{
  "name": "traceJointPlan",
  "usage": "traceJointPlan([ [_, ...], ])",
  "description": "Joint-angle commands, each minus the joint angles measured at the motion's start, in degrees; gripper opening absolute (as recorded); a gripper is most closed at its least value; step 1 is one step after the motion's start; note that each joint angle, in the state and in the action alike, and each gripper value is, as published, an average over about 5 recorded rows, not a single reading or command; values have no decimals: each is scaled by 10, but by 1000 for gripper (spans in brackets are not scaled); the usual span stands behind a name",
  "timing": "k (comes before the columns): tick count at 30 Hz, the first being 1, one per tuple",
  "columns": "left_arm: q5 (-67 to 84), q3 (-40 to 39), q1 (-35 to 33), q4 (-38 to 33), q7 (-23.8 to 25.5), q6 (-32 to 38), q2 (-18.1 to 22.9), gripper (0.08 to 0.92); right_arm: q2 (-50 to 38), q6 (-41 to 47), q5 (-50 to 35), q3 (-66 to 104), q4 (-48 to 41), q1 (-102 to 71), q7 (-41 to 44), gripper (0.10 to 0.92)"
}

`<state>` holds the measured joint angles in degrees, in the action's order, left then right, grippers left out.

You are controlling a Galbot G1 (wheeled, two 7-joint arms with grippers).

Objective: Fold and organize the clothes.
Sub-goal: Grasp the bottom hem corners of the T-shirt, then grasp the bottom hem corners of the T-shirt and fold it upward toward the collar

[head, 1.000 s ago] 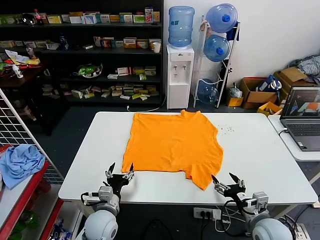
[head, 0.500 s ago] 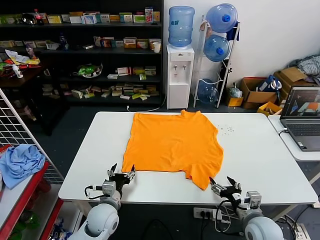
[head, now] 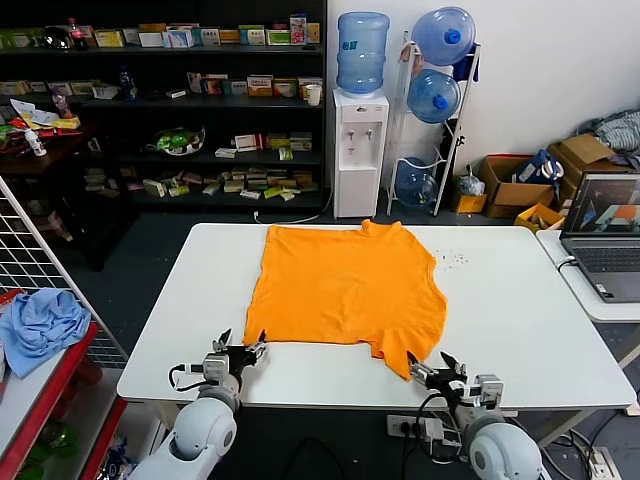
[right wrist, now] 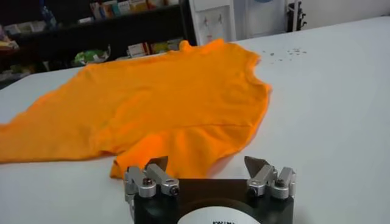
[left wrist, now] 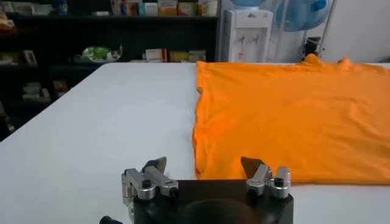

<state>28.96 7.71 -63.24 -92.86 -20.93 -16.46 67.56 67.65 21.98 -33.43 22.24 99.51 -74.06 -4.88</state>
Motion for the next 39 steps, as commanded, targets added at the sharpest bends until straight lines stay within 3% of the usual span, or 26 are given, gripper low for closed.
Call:
traceJointPlan([
  [1, 20, 0, 5, 8, 0, -6, 1, 761, 6, 2, -1, -10, -7, 16, -4, 740],
  [21, 17, 6, -39, -31, 1, -8, 16, 182, 2, -12, 38, -4, 6, -3, 8, 162],
  [25, 16, 8, -50, -53, 0, -7, 9, 103, -8, -7, 40, 9, 45, -35, 2, 124],
  [39, 33, 30, -142, -170, -11, -6, -48, 96, -63, -13, 97, 80, 184, -208, -17, 124],
])
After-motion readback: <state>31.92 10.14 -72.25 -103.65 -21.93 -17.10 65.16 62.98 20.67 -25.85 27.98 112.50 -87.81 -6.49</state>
